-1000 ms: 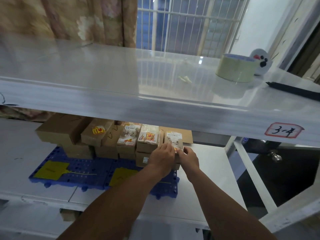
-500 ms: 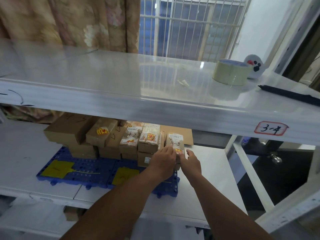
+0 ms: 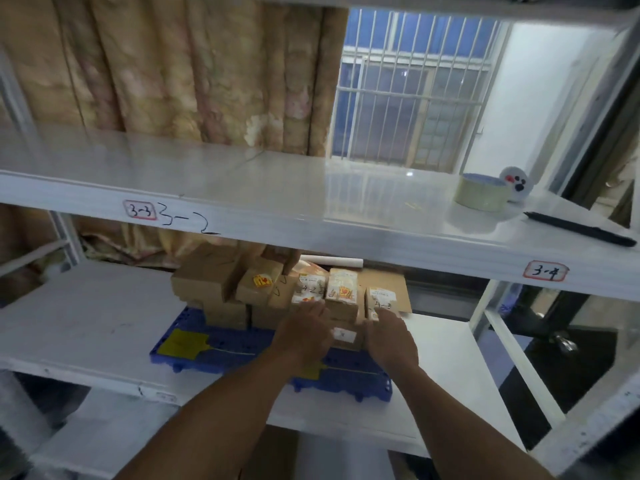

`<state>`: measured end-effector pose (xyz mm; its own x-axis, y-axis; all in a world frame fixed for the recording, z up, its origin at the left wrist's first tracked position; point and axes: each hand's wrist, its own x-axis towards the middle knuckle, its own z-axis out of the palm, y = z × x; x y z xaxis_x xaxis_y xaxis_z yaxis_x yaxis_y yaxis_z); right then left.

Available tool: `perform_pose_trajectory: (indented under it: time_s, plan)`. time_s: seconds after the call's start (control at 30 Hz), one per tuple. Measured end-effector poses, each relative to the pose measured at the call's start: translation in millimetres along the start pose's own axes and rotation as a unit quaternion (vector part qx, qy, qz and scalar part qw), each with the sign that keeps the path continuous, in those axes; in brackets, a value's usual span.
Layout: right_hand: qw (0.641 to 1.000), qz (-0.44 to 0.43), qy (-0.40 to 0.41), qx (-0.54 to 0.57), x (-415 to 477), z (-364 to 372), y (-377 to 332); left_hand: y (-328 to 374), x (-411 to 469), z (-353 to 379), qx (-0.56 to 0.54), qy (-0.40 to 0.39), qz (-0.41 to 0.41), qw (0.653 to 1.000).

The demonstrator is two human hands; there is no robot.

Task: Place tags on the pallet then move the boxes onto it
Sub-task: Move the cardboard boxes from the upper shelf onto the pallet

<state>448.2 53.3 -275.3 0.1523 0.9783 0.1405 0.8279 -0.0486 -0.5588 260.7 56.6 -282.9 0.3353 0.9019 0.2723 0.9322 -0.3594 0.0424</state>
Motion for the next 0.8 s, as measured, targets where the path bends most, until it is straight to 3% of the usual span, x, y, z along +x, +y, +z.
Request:
perform_pose_trajectory:
  time_s: [0.23, 0.4, 0.57, 0.7, 0.8]
  plan:
    - [0.991, -0.088, -0.017, -0.103, -48.8, 36.3, -118.4, -119.8, -58.4, -39.0, -0.044, 0.053, -0.054, 0.996]
    - [0.998, -0.05, -0.038, -0.013, -75.0, 73.0, -194.2, -204.2, -97.1, -61.4, -0.133, 0.055, -0.12, 0.982]
    - [0.996, -0.021, -0.086, 0.028, -77.8, 111.9, -217.6, -262.5, -112.1, -69.9, -0.195, 0.063, -0.173, 0.963]
    - [0.992, 0.032, -0.101, 0.07, -55.9, 143.6, -213.4, -288.0, -106.6, -50.3, -0.255, 0.011, -0.284, 0.924]
    - [0.988, 0.07, -0.1, 0.095, -41.1, 162.2, -201.8, -305.0, -93.8, -25.1, -0.302, -0.021, -0.38, 0.874]
